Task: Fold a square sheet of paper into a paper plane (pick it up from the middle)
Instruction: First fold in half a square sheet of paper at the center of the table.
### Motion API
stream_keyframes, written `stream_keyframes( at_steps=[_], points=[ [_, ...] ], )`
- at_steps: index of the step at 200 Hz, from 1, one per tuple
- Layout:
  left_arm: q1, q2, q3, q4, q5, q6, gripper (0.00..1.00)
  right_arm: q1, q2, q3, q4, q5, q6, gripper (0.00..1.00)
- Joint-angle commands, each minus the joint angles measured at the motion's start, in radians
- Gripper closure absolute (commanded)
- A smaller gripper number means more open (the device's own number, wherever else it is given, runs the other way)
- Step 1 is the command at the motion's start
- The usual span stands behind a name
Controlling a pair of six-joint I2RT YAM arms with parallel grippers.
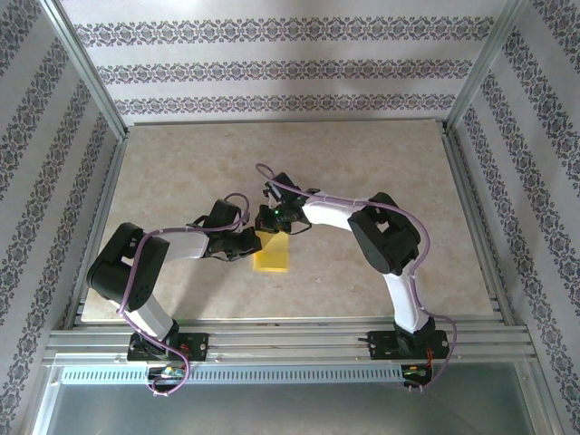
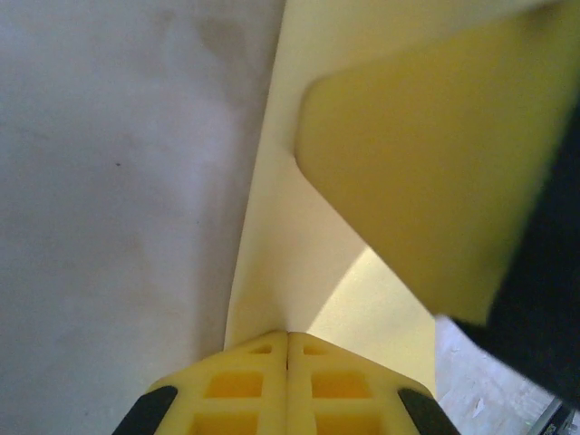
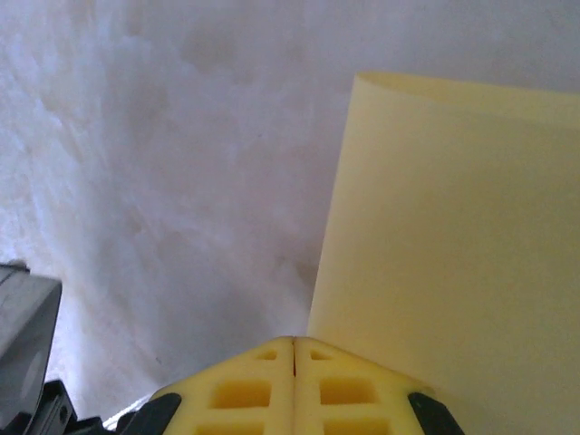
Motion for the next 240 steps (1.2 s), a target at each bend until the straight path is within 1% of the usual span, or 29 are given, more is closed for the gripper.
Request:
stream_keyframes(
  at_steps=[1, 31, 67, 125, 152, 183, 203, 240],
  points=[
    [-0.012, 0.063, -0.061, -0.113, -0.064, 0.024, 1.00, -0.004, 0.031, 0.053, -0.016, 0.034, 0.003, 1.00],
    [-0.011, 0.055, -0.073, -0.115, -0.068, 0.024, 1.00, -0.024, 0.050, 0.059, -0.012, 0.071, 0.009, 1.00],
    [-0.011, 0.049, -0.081, -0.124, -0.066, 0.031, 1.00, -0.052, 0.089, 0.090, -0.025, 0.077, -0.010, 1.00],
    [-0.011, 0.044, -0.090, -0.149, -0.065, 0.048, 1.00, -0.090, 0.136, 0.165, -0.055, 0.084, -0.044, 1.00],
    [-0.011, 0.044, -0.089, -0.150, -0.063, 0.047, 1.00, -0.114, 0.158, 0.226, -0.075, 0.076, -0.064, 1.00],
    [-0.012, 0.043, -0.083, -0.151, -0.068, 0.041, 1.00, -0.144, 0.116, 0.270, -0.075, 0.042, -0.085, 1.00],
    [-0.012, 0.035, -0.080, -0.149, -0.074, 0.028, 1.00, -0.153, 0.019, 0.213, -0.066, 0.033, -0.098, 1.00],
    [-0.012, 0.033, -0.060, -0.154, -0.078, 0.015, 1.00, -0.130, -0.172, -0.065, -0.012, 0.015, -0.047, 1.00]
  ],
)
